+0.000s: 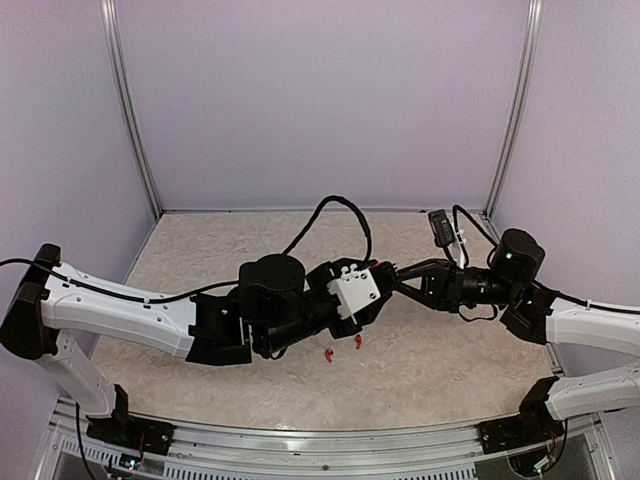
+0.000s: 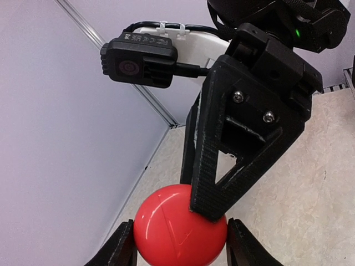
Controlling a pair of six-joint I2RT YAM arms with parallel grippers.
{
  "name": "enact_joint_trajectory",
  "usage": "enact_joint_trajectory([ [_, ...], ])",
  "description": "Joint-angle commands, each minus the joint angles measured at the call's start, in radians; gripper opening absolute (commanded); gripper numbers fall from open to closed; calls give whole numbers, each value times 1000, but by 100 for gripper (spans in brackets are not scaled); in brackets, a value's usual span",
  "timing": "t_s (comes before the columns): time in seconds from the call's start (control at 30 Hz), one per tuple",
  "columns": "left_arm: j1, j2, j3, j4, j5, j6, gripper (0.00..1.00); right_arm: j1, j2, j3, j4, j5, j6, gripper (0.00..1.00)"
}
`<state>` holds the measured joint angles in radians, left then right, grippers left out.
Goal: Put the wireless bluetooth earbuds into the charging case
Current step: Pass from the right arm to the left, then pass from the left arm to the right
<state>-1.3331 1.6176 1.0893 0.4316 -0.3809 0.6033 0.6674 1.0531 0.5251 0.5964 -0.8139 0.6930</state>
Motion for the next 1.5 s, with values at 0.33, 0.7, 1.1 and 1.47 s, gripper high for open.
enact_joint_trajectory([
  [0.33, 28, -125, -47, -194, 254, 116, 38, 21, 8, 22, -156, -134, -95, 40],
  [0.7, 22, -126, -41, -239, 262, 170, 37, 65, 54, 66, -174, -132, -111, 43],
  [1.1, 20, -102, -20, -245, 249, 174, 37, 95, 74, 86, -274, -81, -163, 32],
  [1.47, 20, -91, -14, -231, 223, 175, 37, 106, 97, 71, -222, -78, -136, 33],
])
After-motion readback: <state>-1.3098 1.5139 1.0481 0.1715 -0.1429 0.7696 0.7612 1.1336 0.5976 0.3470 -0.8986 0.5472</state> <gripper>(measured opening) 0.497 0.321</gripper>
